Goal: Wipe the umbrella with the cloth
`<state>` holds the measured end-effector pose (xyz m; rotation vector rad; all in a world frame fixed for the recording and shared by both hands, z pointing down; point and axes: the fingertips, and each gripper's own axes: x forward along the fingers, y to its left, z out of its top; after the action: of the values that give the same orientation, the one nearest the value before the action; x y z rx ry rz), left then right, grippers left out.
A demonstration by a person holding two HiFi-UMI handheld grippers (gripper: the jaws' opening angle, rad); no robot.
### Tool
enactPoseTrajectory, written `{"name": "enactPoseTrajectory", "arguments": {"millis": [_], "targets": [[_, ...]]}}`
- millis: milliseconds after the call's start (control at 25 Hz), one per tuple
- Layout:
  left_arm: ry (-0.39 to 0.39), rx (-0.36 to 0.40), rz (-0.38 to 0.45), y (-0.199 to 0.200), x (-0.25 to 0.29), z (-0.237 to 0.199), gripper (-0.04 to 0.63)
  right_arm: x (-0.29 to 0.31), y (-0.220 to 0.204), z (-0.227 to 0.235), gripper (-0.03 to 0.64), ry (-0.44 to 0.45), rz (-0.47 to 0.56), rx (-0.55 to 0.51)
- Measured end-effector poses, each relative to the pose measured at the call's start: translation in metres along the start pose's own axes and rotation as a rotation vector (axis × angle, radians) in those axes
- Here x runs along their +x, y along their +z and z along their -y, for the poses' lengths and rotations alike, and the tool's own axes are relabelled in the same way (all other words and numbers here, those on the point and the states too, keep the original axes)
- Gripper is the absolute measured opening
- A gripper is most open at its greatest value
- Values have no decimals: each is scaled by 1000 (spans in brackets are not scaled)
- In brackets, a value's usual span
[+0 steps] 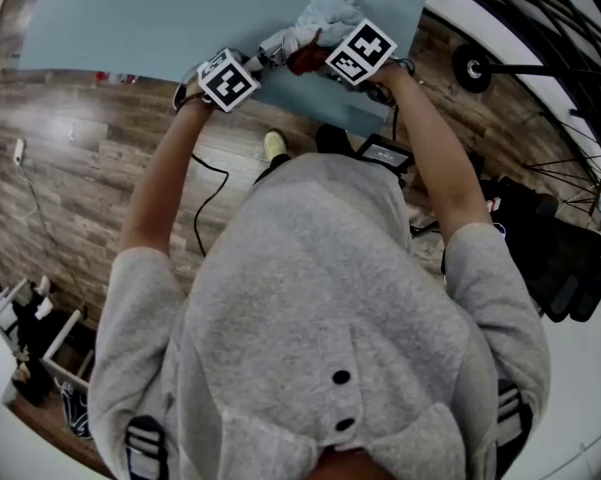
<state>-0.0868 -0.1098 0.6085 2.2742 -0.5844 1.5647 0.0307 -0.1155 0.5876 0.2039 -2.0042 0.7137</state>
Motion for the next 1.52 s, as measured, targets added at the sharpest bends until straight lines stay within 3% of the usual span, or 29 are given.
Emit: {"name": "enactPoseTrajectory", "arguments": {"millis": [640, 800, 1000, 1240, 1520], "targets": [[2, -6, -17, -3, 0, -2, 156, -48, -33, 69, 104, -175, 72, 178], [1, -12, -11, -3, 1, -2, 156, -60, -38, 88, 104, -263, 87, 212], [5, -21, -11, -2, 0, -2, 156, -87, -46, 123, 103, -445, 123, 283], [7, -17, -16, 0, 1, -1, 156, -143, -39, 162, 100, -645, 306, 397], [1, -23, -26, -3, 2, -2, 156, -160, 18, 136, 100, -626, 453, 298]]}}
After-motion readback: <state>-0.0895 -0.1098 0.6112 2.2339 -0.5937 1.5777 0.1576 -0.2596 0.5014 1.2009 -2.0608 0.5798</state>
